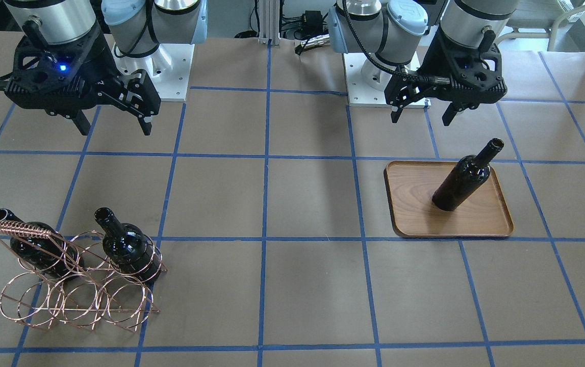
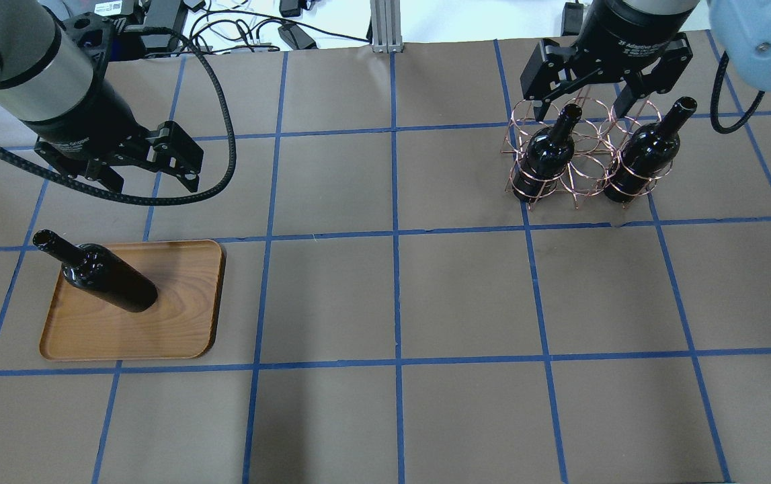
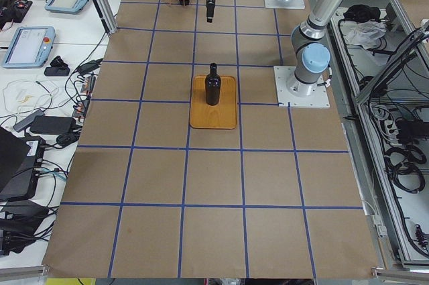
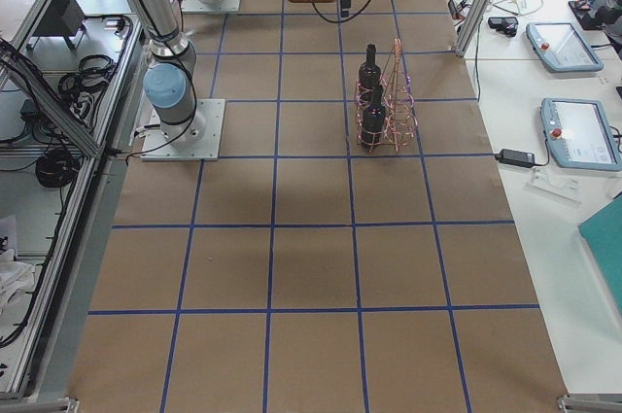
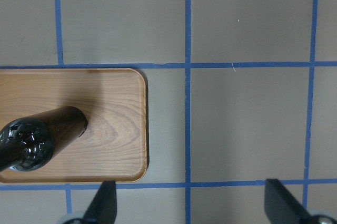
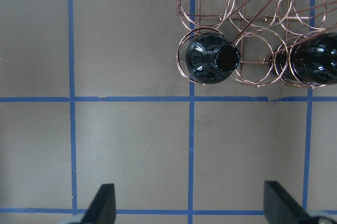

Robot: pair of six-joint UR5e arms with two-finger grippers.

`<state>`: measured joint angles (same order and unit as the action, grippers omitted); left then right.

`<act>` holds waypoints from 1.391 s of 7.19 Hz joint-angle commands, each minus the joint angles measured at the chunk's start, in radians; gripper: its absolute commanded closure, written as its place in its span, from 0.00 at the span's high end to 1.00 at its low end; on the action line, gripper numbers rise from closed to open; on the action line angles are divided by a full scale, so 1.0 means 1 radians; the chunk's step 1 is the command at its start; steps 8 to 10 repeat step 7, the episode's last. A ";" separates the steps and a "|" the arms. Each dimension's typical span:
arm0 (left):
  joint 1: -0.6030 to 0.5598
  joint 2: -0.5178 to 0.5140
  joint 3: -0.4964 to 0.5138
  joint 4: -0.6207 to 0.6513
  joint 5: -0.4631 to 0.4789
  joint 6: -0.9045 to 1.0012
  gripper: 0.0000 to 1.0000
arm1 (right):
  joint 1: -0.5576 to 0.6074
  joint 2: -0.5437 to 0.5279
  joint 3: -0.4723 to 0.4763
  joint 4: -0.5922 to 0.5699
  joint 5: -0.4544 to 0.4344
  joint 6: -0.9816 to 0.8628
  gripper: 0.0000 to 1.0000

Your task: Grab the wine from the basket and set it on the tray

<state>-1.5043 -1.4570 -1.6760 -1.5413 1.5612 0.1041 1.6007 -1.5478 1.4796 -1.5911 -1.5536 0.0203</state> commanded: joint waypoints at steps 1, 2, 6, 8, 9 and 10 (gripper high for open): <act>-0.001 0.004 0.001 -0.025 0.023 0.017 1.00 | -0.001 0.000 -0.001 0.000 -0.002 0.000 1.00; -0.001 0.001 0.001 -0.023 0.023 0.017 1.00 | -0.001 0.002 -0.001 0.000 0.001 0.000 1.00; 0.001 0.001 0.001 -0.023 0.022 0.009 1.00 | -0.002 0.000 -0.001 0.000 -0.005 0.000 1.00; -0.001 0.000 -0.001 -0.025 0.022 0.009 1.00 | -0.002 0.000 -0.001 0.002 -0.009 -0.002 1.00; -0.001 0.000 -0.001 -0.025 0.022 0.009 1.00 | -0.002 0.000 -0.001 0.002 -0.009 -0.002 1.00; -0.001 0.000 -0.001 -0.025 0.022 0.009 1.00 | -0.002 0.000 -0.001 0.002 -0.009 -0.002 1.00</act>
